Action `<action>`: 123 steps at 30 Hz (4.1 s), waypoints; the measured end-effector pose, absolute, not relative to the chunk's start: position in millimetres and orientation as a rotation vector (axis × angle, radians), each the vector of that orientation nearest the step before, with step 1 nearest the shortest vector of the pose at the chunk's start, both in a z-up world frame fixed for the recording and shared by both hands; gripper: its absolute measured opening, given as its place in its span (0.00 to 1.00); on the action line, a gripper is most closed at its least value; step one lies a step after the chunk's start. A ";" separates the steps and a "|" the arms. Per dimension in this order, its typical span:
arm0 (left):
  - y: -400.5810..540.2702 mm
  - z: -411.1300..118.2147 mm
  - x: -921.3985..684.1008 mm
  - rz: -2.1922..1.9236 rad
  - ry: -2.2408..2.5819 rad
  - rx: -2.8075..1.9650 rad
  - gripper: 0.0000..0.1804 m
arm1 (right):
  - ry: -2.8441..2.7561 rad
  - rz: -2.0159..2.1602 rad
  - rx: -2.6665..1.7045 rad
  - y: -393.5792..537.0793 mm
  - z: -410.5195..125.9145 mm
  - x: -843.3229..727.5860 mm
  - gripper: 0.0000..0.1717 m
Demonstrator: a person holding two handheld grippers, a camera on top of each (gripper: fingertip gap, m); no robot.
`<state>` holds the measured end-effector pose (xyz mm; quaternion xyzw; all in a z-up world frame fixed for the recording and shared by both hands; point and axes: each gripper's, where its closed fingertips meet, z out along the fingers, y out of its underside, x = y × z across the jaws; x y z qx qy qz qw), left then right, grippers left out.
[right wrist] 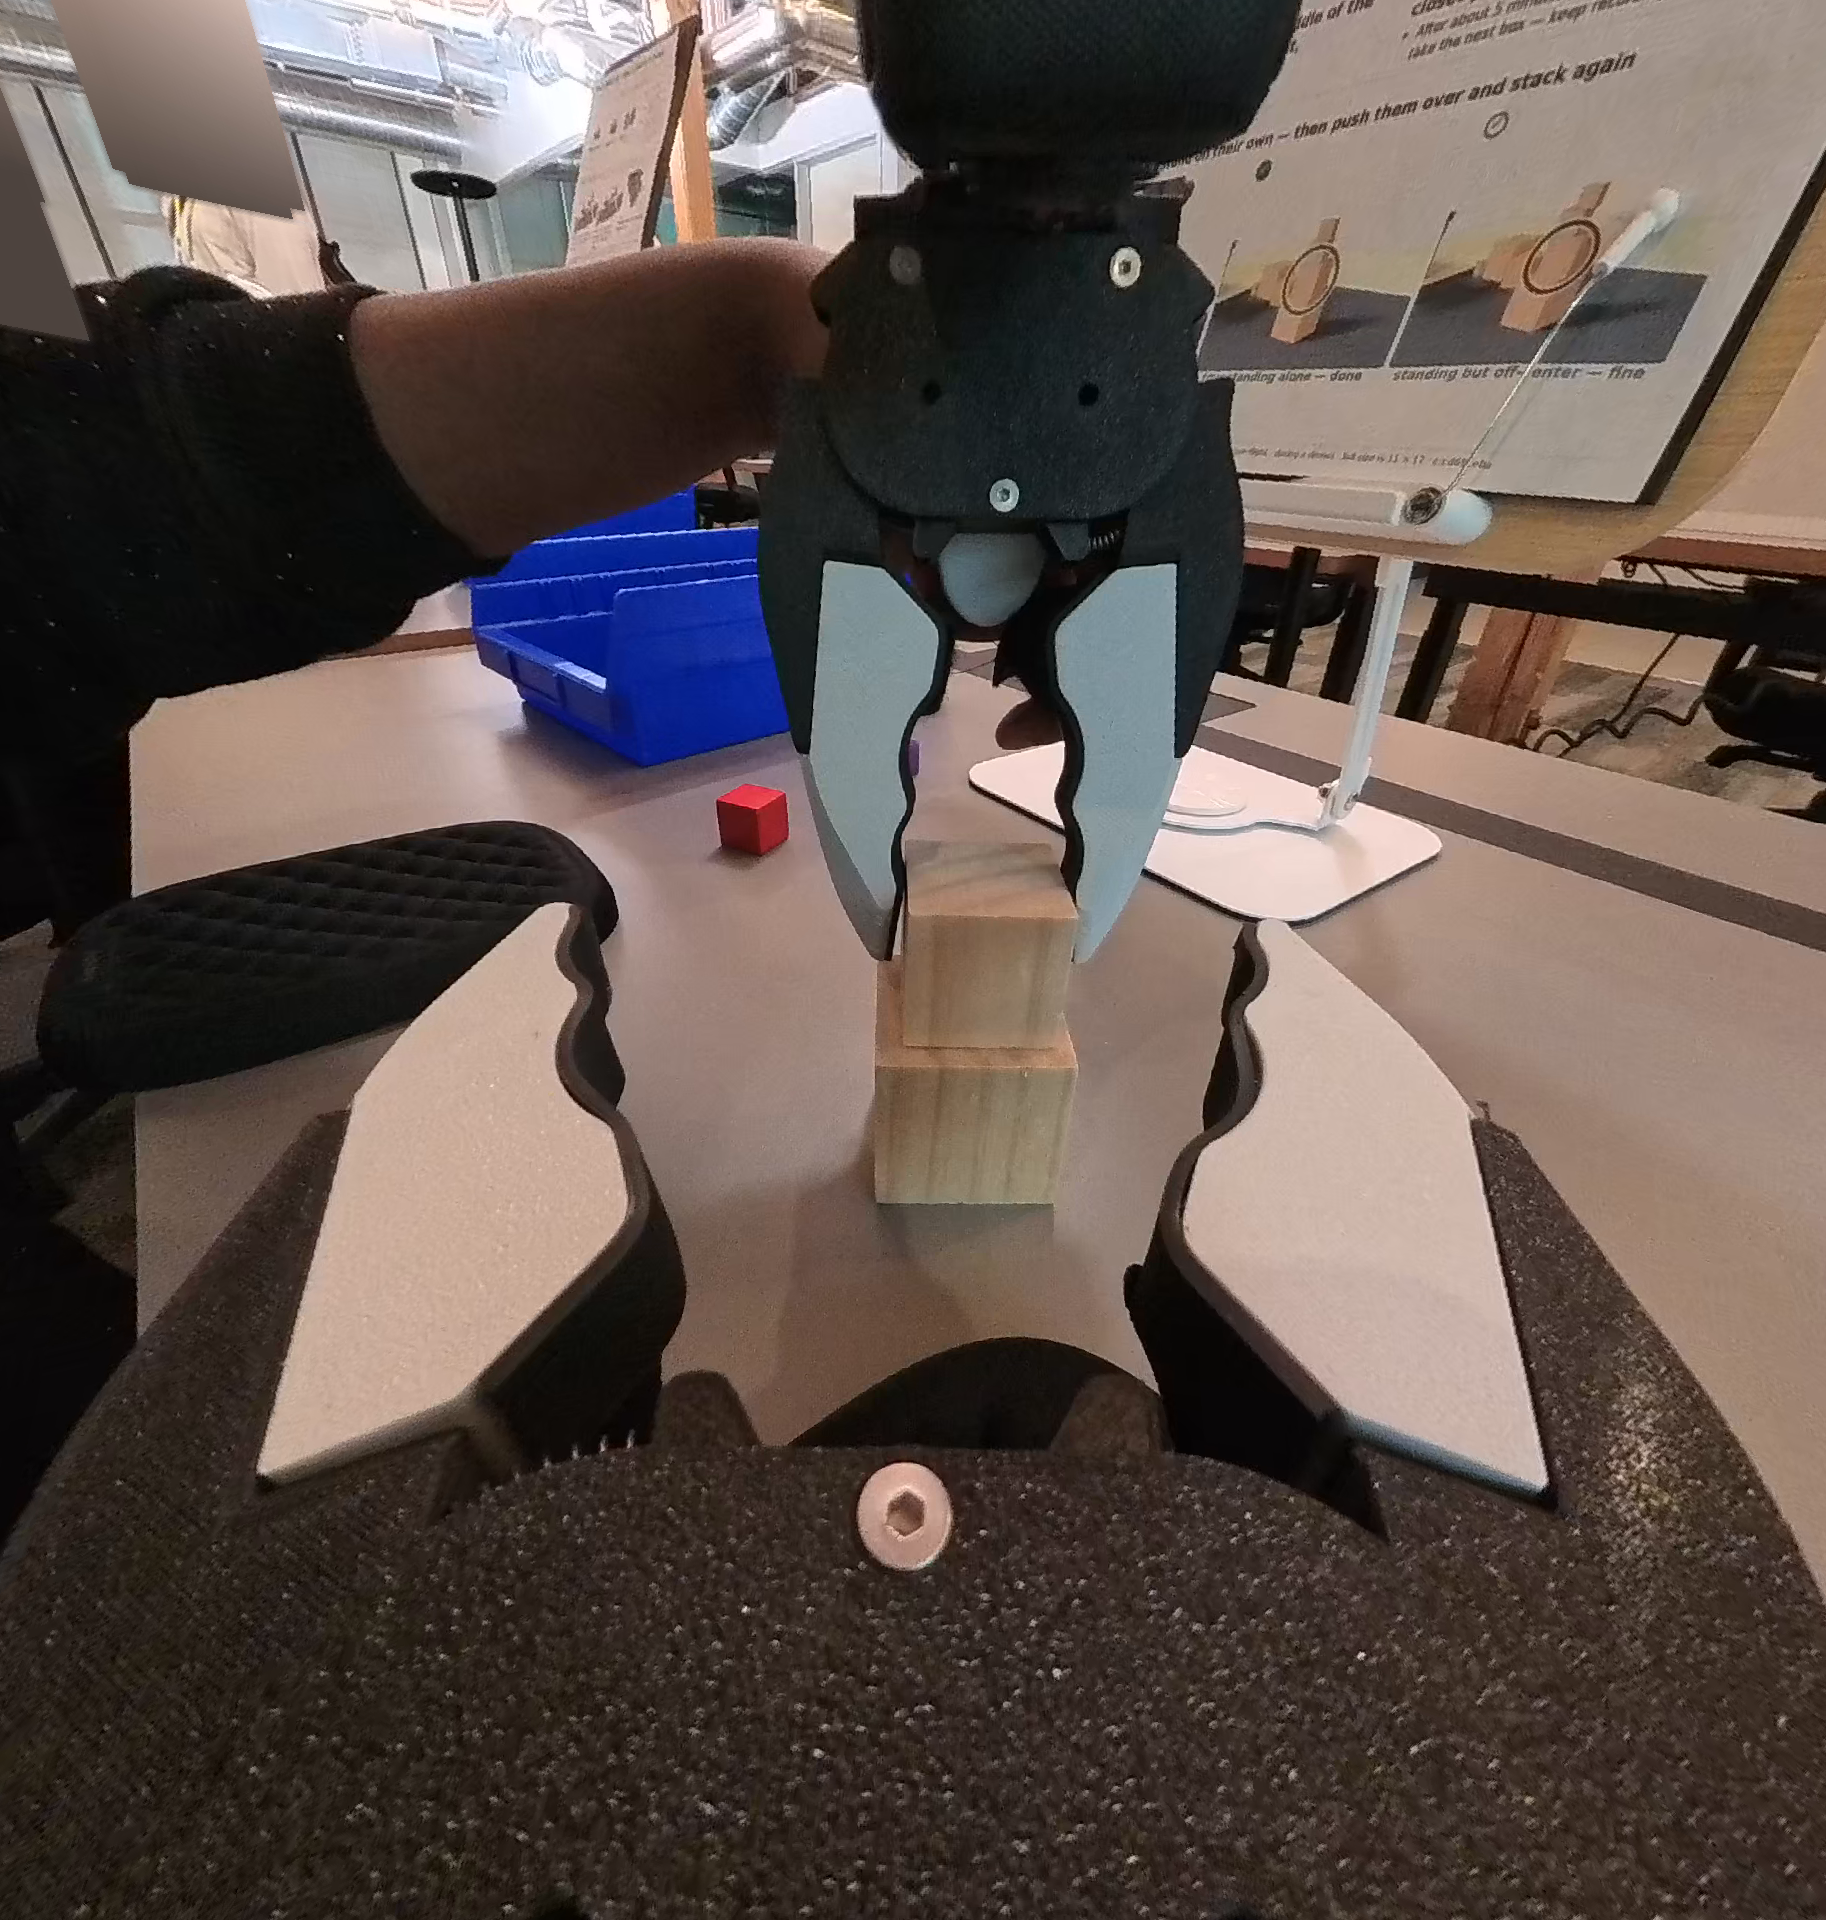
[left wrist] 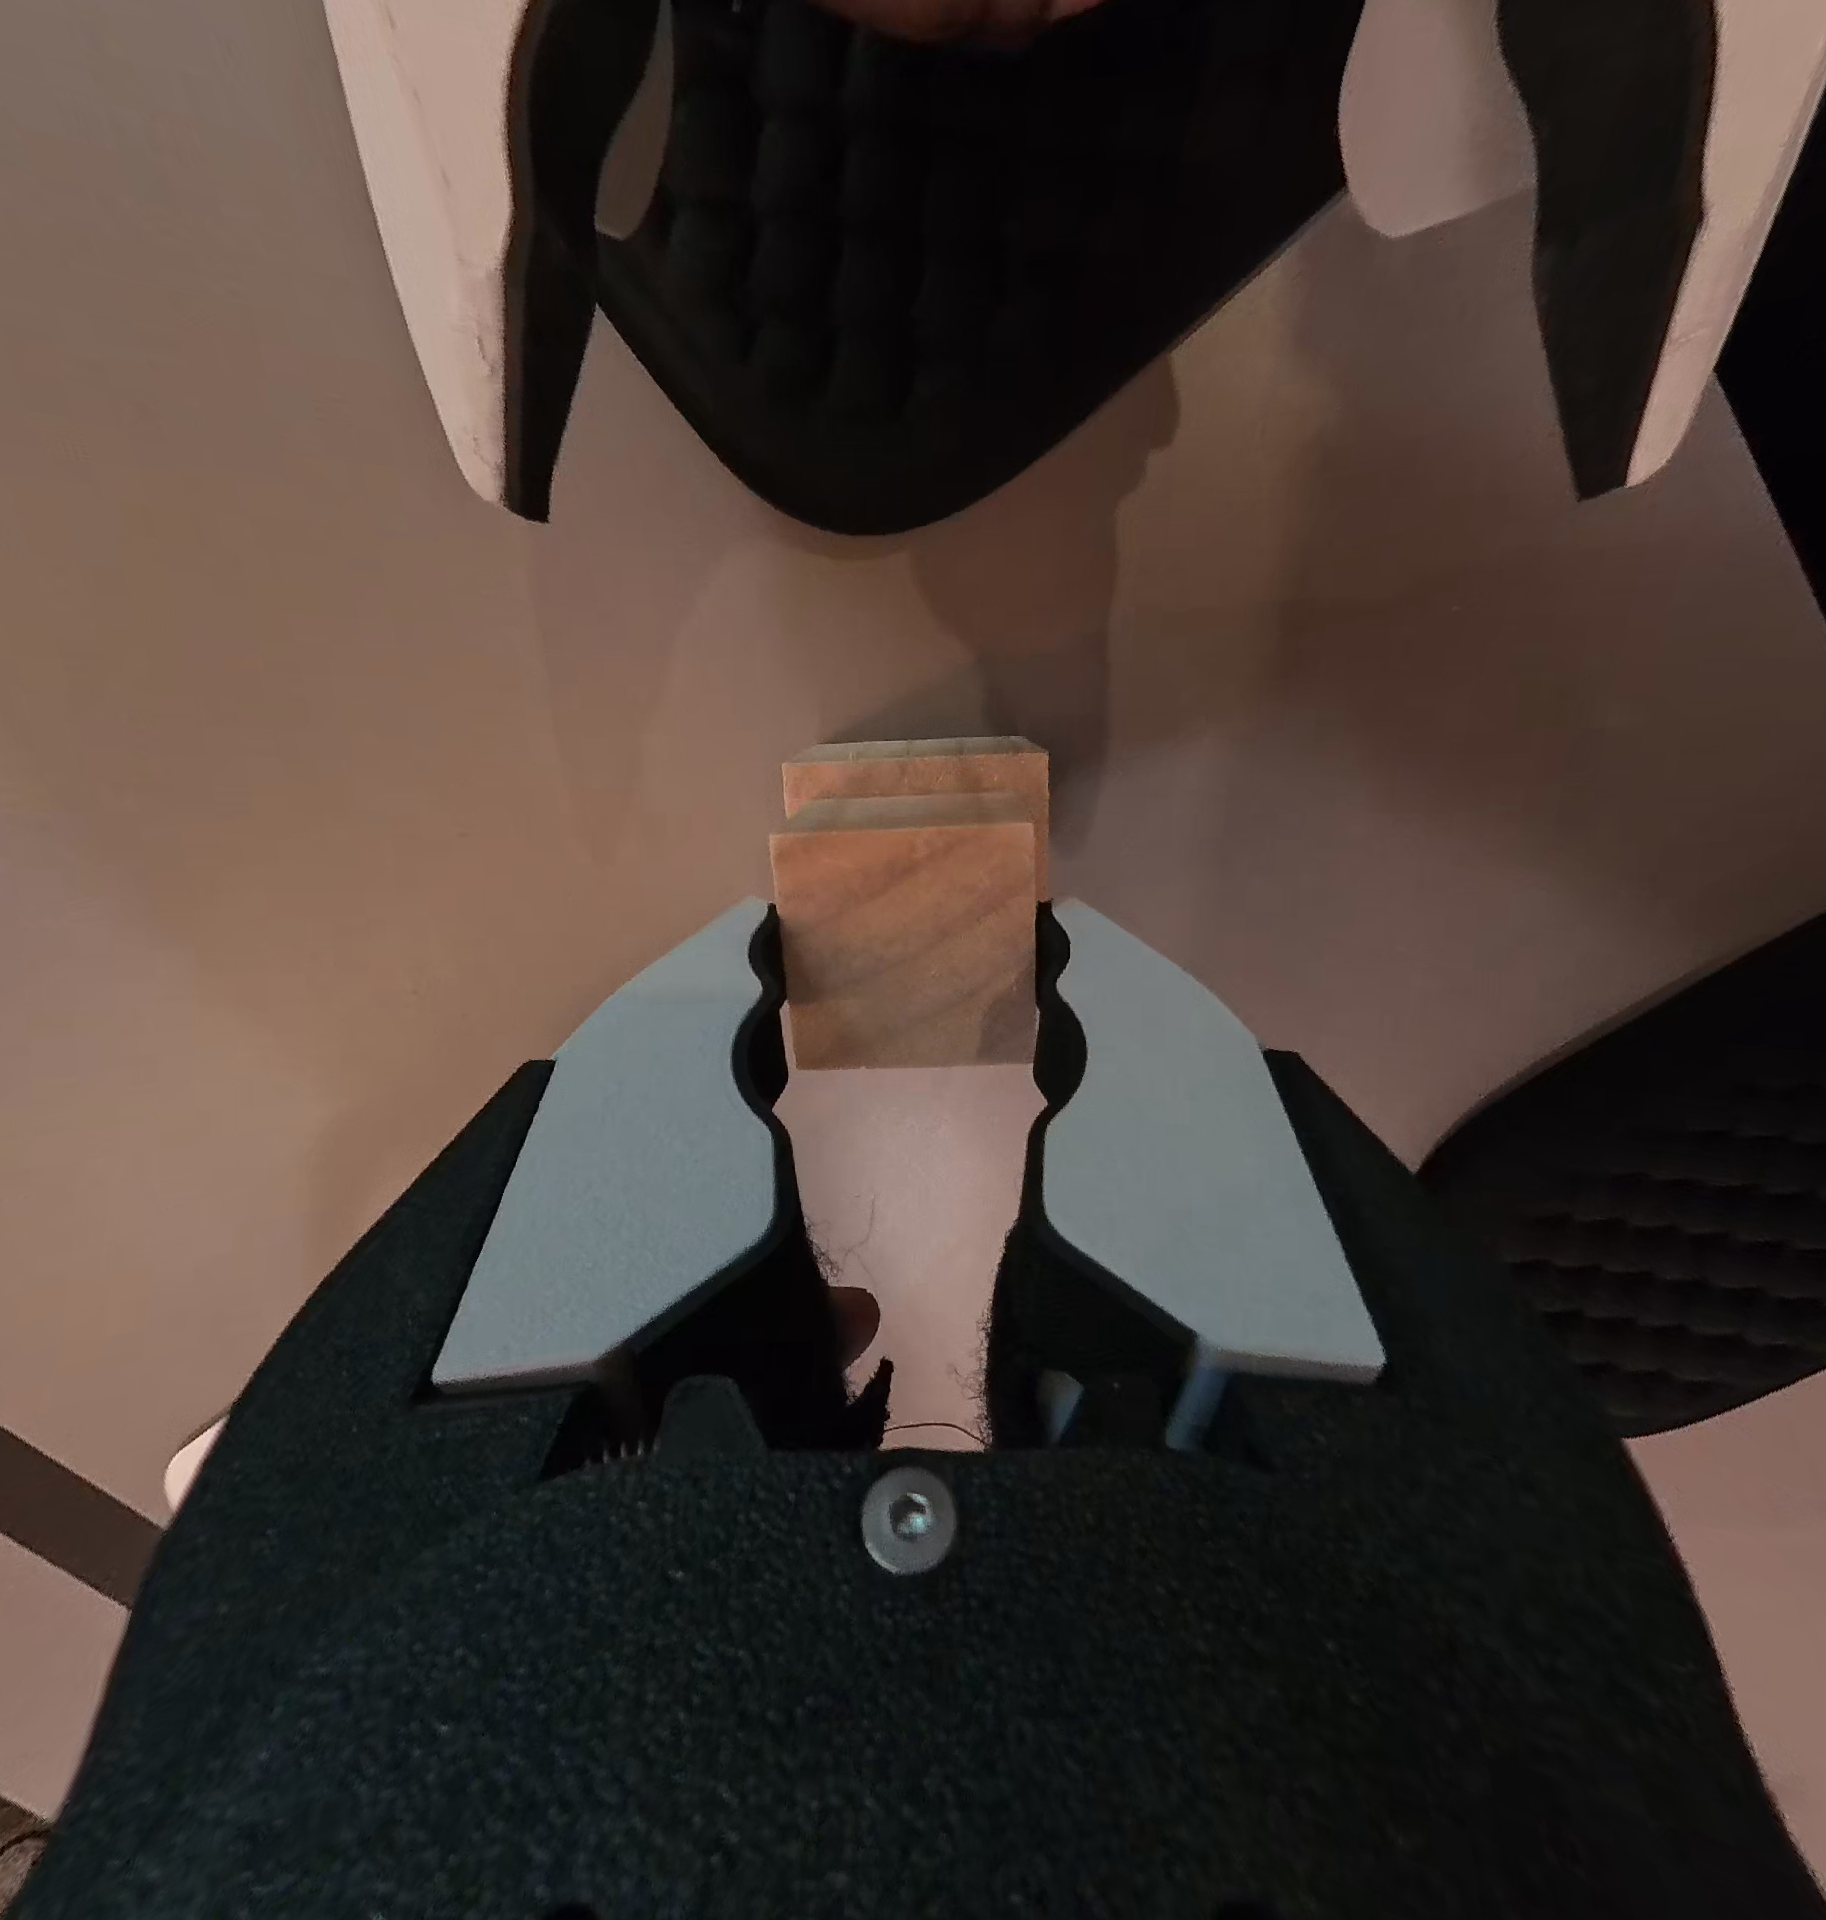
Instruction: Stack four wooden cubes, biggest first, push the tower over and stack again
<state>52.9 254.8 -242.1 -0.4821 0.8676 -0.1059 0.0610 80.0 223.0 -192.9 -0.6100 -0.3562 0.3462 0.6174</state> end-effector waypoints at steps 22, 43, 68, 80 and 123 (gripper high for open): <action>280.0 -189.7 -78.7 -0.175 1.671 -2.158 0.40 | -0.821 0.795 -1.401 222.2 -193.1 80.6 0.65; 279.5 -294.6 -169.0 -0.228 1.413 -2.431 0.15 | -0.835 0.767 -1.406 222.3 -194.9 79.3 0.64; 255.4 -190.3 40.0 -0.399 2.475 -1.477 0.15 | -0.839 0.780 -1.402 221.9 -194.5 78.2 0.64; 257.0 -202.0 49.4 -0.471 2.529 -1.410 0.15 | -0.839 0.785 -1.400 222.0 -194.1 77.6 0.63; 255.0 -208.9 54.9 -0.493 2.541 -1.433 0.17 | -0.836 0.787 -1.396 221.3 -193.3 78.3 0.62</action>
